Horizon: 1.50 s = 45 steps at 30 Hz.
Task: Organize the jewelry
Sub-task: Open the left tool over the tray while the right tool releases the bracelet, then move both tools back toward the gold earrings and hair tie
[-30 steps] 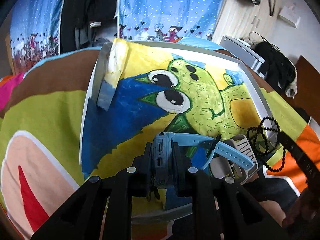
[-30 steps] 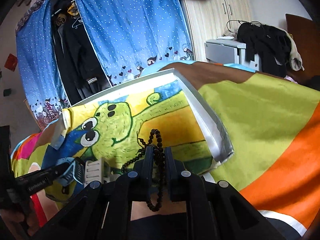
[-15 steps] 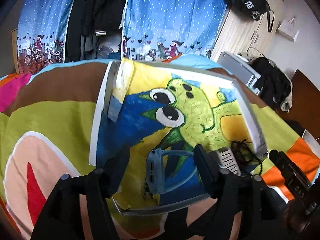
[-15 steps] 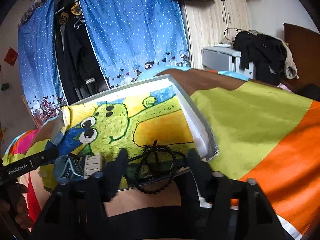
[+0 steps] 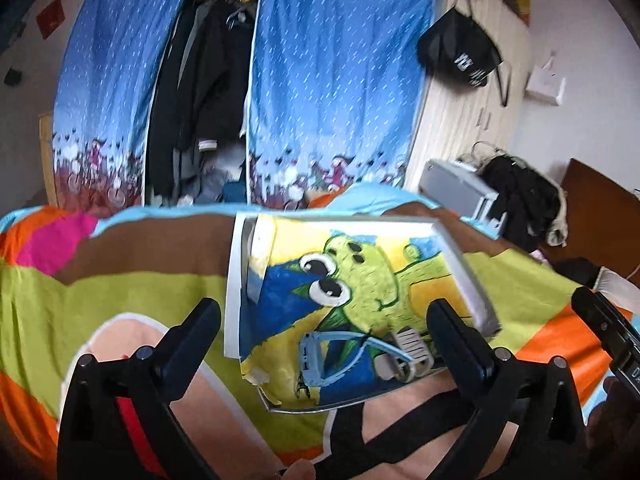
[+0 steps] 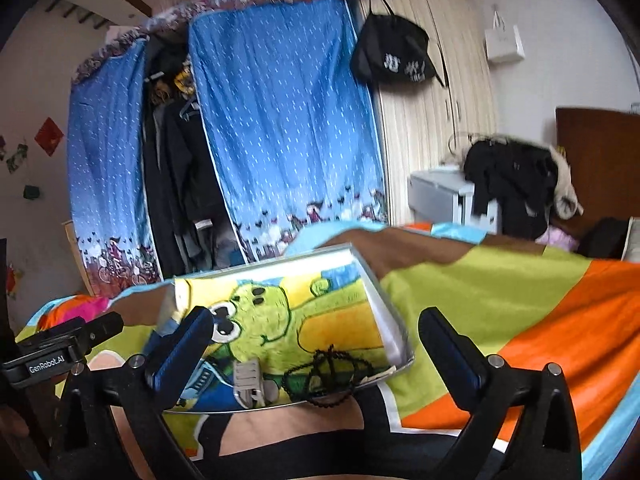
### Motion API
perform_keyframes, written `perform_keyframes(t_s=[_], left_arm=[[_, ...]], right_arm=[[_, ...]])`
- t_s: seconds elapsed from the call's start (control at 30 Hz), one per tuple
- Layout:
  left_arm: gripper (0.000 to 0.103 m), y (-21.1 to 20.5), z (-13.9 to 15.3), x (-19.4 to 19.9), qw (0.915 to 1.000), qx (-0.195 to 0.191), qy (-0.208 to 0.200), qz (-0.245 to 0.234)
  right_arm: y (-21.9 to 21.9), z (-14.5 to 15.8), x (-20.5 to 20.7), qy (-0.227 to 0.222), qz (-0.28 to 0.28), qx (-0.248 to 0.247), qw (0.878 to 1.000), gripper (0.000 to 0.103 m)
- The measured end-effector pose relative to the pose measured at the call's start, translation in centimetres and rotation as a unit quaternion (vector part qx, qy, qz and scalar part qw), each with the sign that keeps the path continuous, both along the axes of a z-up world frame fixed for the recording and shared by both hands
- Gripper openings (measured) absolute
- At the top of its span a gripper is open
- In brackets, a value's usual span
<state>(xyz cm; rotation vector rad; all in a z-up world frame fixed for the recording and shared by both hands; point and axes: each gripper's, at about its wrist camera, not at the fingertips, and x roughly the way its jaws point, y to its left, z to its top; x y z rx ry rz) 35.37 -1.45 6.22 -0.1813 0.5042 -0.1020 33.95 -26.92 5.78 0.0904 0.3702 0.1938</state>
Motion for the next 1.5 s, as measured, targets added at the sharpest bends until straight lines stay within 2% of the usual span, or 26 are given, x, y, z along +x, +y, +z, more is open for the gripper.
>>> perform_keyframes(t_s=[0.17, 0.4, 0.8, 1.13, 1.37, 1.5], left_arm=[[0.101, -0.2, 2.3, -3.9, 0.9985, 0.015, -0.051, -0.016], [0.101, 0.4, 2.9, -8.5, 0.9967, 0.025, -0.072, -0.028], [0.101, 1.4, -0.5, -14.0, 0.9985, 0.031, -0.031, -0.033], [0.101, 2.6, -4.1, -16.8, 0.9992, 0.024, 0.000, -0.032], [0.101, 1.9, -7.2, -17.7, 0.9957, 0.074, 0.029, -0.048], [0.101, 1.8, -9.4, -18.0, 0.9935, 0.085, 0.052, -0.055]], right_arm=[[0.6, 1.5, -3.2, -0.027, 0.006, -0.007, 1.000, 0.103], [1.1, 2.1, -7.7, -0.046, 0.015, -0.012, 0.999, 0.103], [2.2, 0.2, -13.2, -0.031, 0.031, -0.034, 0.998, 0.103], [3.0, -2.7, -16.3, -0.010, 0.027, -0.059, 0.998, 0.103], [1.9, -5.7, -17.3, 0.031, 0.013, -0.051, 0.998, 0.103], [1.3, -7.5, -17.7, 0.058, 0.006, -0.046, 0.997, 0.103]])
